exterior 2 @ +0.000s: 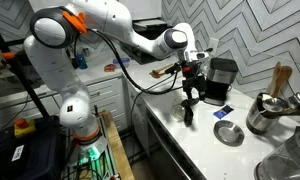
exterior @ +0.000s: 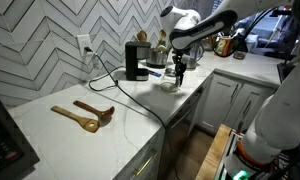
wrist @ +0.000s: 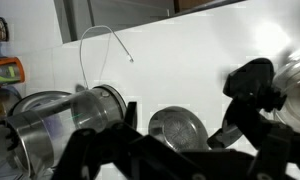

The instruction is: Open the black lid of the coffee jar

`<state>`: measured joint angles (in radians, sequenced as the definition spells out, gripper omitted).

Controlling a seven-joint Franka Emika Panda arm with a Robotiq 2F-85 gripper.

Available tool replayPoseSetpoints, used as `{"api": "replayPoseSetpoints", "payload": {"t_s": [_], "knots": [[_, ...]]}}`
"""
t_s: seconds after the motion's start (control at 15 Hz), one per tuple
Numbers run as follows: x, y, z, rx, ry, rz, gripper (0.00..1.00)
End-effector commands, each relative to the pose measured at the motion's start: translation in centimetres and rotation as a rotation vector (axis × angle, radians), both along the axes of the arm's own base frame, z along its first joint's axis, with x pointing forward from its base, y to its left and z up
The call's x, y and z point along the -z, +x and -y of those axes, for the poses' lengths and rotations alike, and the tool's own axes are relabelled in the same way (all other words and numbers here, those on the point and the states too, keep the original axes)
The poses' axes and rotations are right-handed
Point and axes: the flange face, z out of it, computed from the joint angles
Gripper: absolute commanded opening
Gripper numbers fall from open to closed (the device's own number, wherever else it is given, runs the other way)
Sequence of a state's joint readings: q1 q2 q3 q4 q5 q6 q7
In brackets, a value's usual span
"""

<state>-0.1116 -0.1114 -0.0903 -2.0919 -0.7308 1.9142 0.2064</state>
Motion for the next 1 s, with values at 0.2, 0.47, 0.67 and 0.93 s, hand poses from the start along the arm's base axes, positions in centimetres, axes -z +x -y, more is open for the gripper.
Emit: {"api": "replayPoseSetpoints", "payload": {"t_s": [0.2, 0.47, 0.67, 0.93], "knots": [[-0.8, -0.1, 0.0, -0.023, 0.053, 0.039, 1.00], [-1.6, 0.2, -0.6, -0.041, 0.121, 0.088, 1.00], [-2.5, 0.1, -0.9, -0.038, 0.164, 0.094, 1.00], [-5.5, -0.6, -1.7, -0.084, 0.243, 0.117, 1.00]]}}
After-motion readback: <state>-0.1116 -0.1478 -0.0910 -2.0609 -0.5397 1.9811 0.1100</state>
